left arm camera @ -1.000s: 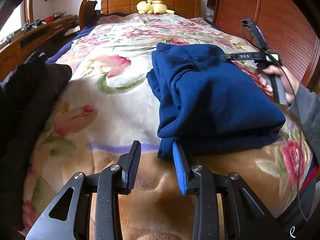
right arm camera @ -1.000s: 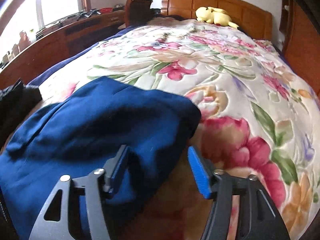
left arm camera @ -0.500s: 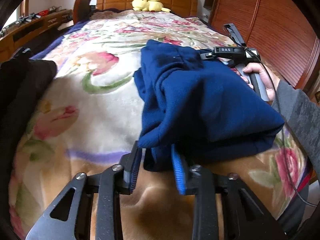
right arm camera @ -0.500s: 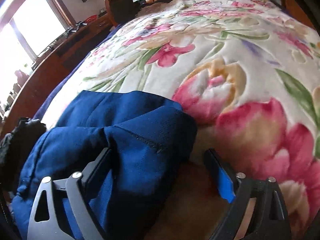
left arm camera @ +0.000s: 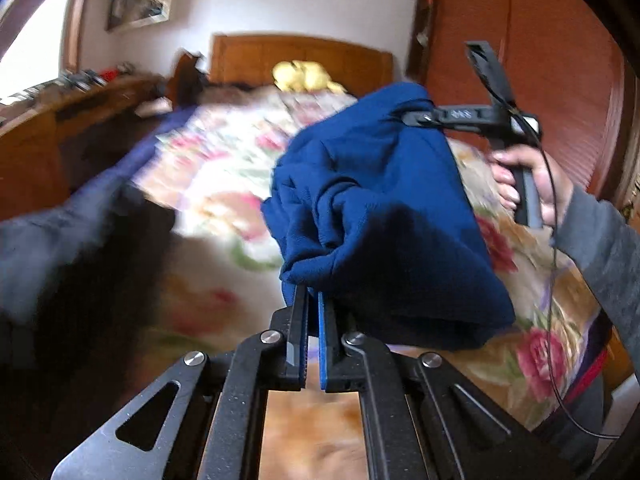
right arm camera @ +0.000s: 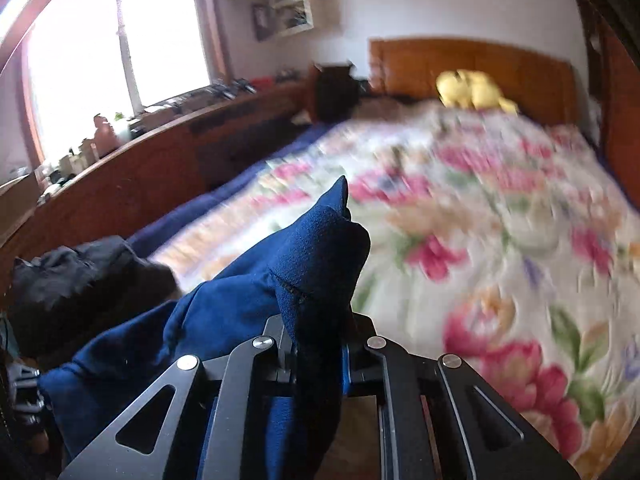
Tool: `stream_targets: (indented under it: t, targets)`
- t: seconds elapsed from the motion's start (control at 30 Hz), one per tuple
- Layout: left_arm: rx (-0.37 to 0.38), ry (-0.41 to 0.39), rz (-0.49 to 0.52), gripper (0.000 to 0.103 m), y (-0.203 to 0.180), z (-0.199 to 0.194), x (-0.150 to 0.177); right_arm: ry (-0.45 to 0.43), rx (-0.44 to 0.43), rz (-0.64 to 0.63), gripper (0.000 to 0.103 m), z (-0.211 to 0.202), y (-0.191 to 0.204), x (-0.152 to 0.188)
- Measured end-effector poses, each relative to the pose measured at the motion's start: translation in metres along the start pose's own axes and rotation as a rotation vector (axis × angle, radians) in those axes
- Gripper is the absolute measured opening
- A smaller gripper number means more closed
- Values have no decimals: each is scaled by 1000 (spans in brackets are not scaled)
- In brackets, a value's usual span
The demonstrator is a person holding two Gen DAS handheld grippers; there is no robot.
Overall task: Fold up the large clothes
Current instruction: 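Grasp the folded jacket with both tools and lift it off the bed, then carry the folded jacket beside the bed and open both tools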
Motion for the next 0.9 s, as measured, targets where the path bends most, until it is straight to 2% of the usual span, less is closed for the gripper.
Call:
stream_targets:
  t: [0.13,0.27,0.4,0.53,0.6,0.73,0.8,0.83,0.9]
  targets:
    - [-128,-80,-13,4,74,-53,-29,-51,-65,-69,14,4,69,-42]
    - [-317,-130,-27,4,155,-106,-48,-66,-144,-148,14,28,149,-76]
    - [-465,-113,-69,4,225,-132,-42,-50,-223,-206,14,76,227,-91]
    - [-580,-59,-119,4,280,-137,-19,9,-267,-249,15,134,281,-89]
    - [-613,-15,-146,4,299,-130,-2,49,-265,-260,16,164,292,-86]
    - [-623,52,-206,4,317,-116,29,215,-237,-235,20,228,288,-56]
    - [-611,52,-225,5,311,-109,30,280,-204,-231,27,242,280,-39]
    - [-605,48,-229,6,309,-107,28,278,-200,-225,29,241,274,-35]
    - [-611,39,-238,10,310,-108,23,278,-211,-187,44,235,260,-36]
Point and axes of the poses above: each gripper's, at about its wrist camera, not at the fingertips, and z roughly the way its jaws point, y to its left, x to its underside, the point moved 3 cm from there along z, roughly the way its jaws point, and after that the axes turned 13 degrees about -x, right-handed, at the moved point
